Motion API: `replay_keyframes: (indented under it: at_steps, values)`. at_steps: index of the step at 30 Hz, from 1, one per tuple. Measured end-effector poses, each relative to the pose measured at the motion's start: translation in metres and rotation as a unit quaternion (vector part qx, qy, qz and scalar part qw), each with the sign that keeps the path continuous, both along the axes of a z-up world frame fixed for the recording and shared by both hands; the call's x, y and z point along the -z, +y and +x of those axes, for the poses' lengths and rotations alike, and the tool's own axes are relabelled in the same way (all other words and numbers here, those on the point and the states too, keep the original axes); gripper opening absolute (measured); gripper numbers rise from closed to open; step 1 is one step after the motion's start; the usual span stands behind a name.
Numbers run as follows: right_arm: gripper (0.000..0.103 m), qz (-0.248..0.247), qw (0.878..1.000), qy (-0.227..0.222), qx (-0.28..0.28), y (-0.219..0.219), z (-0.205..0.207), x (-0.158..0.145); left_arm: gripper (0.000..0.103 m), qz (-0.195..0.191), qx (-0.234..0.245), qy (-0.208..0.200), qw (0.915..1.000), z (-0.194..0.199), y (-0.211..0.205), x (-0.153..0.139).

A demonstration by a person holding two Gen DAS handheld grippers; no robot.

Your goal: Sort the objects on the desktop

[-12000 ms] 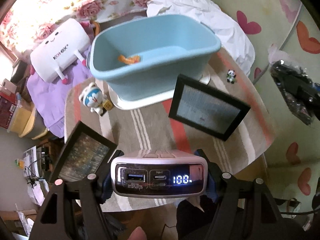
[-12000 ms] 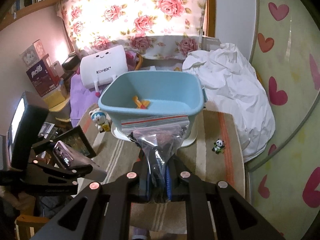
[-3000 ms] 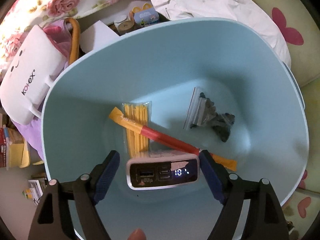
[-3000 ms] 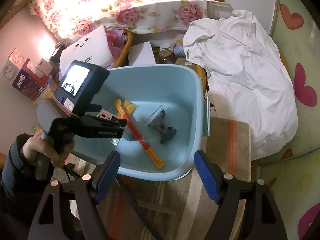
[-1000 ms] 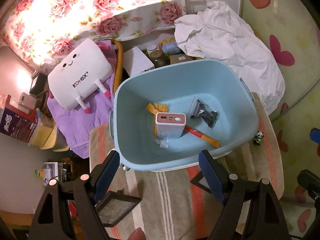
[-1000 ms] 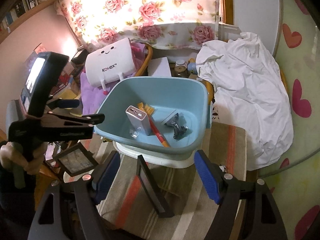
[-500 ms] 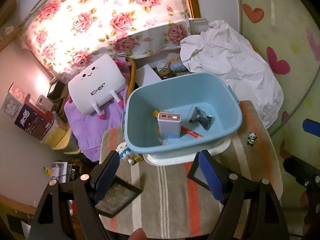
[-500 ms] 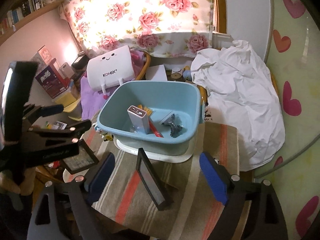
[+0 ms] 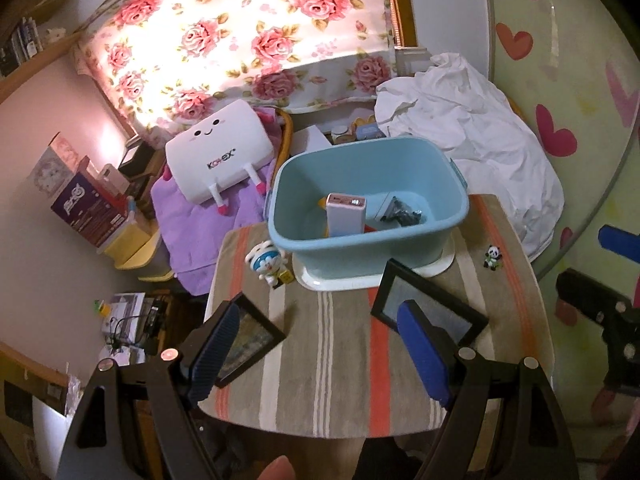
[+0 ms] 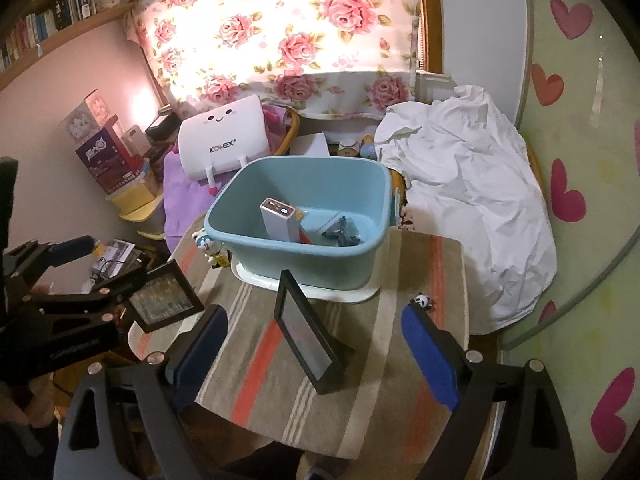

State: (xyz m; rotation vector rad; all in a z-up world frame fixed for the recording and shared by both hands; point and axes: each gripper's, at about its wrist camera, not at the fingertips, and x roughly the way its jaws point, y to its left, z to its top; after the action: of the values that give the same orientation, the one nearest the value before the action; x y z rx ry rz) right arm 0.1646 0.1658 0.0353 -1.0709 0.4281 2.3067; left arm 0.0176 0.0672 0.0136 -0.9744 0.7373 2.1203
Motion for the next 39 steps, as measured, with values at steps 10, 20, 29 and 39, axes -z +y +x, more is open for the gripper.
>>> replay_keyframes:
  at_steps: [10, 20, 29, 39]
  values:
    - [0.092, 0.029, 0.999, -0.002, 0.036, -0.030, 0.017, -0.014, 0.085, 0.011, -0.004, -0.013, 0.9998, 0.007, -0.032, -0.003]
    - [0.092, 0.018, 0.997, 0.025, 0.074, -0.072, 0.007, -0.009, 0.085, 0.013, -0.016, -0.035, 0.9992, -0.008, -0.070, 0.015]
    - [0.092, 0.024, 0.995, 0.023, 0.090, -0.099, -0.001, 0.002, 0.085, 0.007, -0.028, -0.031, 0.9991, -0.010, -0.091, 0.028]
    - [0.092, 0.025, 0.994, 0.003, 0.105, -0.108, 0.008, 0.018, 0.085, 0.009, -0.037, -0.051, 0.9980, -0.005, -0.101, 0.037]
